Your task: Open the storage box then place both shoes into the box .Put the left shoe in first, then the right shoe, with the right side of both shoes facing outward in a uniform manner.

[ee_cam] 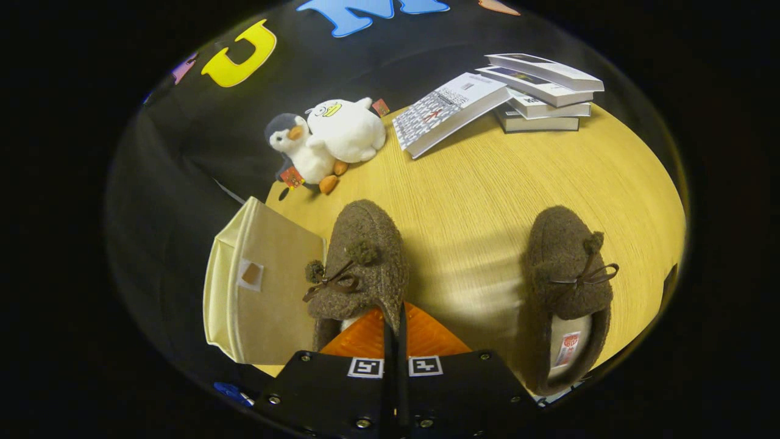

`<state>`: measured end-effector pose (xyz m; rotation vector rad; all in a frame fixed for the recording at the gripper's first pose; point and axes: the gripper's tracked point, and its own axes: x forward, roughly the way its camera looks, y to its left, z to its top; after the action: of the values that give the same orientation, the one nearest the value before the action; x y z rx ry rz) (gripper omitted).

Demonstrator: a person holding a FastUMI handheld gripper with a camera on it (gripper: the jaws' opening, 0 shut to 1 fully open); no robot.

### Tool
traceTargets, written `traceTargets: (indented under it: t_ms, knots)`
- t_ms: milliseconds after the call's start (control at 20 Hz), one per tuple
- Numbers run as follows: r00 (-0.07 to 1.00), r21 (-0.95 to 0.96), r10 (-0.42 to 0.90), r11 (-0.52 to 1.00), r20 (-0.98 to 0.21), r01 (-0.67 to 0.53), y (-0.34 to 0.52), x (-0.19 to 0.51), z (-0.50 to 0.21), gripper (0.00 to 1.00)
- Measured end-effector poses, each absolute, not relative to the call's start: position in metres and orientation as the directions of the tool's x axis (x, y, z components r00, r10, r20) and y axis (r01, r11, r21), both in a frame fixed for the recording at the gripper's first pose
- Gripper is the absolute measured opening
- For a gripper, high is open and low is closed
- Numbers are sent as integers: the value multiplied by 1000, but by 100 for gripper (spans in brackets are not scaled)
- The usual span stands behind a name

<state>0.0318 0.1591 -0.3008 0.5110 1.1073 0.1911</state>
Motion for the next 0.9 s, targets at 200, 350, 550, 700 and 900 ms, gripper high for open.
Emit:
traceTargets:
  t_ms: [200, 350, 550, 700, 900]
  knots:
    - [499, 532, 433, 844, -751, 69, 183, 50, -252, 1]
    - [507, 581, 487, 813, -711, 35, 211, 57, -221, 1]
    - [501, 624, 541, 781, -675, -2, 255, 62, -197, 1]
    - [489, 638, 570, 769, -661, -33, 291, 64, -190, 1]
    - [467, 647, 593, 760, -656, -56, 335, 64, -195, 1]
